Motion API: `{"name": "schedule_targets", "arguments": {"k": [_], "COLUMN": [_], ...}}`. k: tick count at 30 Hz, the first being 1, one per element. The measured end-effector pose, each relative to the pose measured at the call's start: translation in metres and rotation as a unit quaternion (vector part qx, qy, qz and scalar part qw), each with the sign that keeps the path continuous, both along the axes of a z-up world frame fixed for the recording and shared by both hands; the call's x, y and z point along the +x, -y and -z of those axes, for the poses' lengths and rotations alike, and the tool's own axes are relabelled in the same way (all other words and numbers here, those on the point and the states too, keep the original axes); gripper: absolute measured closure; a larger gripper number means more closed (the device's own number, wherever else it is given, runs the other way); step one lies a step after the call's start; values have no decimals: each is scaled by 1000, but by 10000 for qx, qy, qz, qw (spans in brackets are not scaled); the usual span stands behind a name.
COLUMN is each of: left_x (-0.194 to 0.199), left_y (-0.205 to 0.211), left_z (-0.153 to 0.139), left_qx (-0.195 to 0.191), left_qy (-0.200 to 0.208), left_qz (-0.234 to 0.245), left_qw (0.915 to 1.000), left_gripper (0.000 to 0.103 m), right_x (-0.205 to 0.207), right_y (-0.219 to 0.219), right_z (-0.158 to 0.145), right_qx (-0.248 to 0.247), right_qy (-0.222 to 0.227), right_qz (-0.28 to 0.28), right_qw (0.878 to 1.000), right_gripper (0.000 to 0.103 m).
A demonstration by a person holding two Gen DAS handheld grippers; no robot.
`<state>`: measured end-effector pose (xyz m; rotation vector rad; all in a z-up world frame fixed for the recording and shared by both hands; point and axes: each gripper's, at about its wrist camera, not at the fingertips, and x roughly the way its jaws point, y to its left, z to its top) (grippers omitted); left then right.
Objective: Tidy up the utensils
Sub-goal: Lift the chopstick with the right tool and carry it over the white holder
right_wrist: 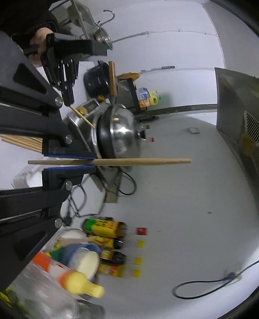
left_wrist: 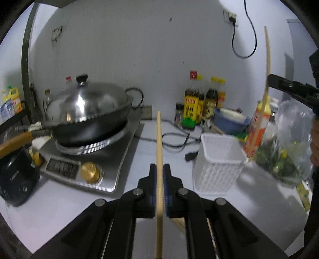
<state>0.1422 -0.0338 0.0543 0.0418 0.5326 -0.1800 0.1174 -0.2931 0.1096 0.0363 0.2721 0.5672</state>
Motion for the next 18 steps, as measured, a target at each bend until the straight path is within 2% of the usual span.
{"name": "schedule_targets", "arguments": {"k": [4, 7, 12, 18], "left_x": [5, 6, 8, 23], "left_y": [-1, 0, -1, 4], "left_z": [-13, -20, -25, -18], "left_qx": [-23, -61, -235, -395], "left_qy": [217, 348, 498, 414], "left_qz": [38, 65, 97, 186], "left_qw": [9998, 9994, 9984, 9982], "left_gripper": [97, 97, 97, 97], "right_x": [9, 24, 51, 78], "right_y": [-2, -6, -17, -29], "right_z": [-17, -16, 14, 55], "right_qx": [-183, -369, -699, -845], "right_qy": [206, 186, -279, -799], "right_qz": [185, 352, 441, 403], "right_qw": [9994, 9985, 9962, 9924], "right_gripper": [97, 97, 97, 97]}}
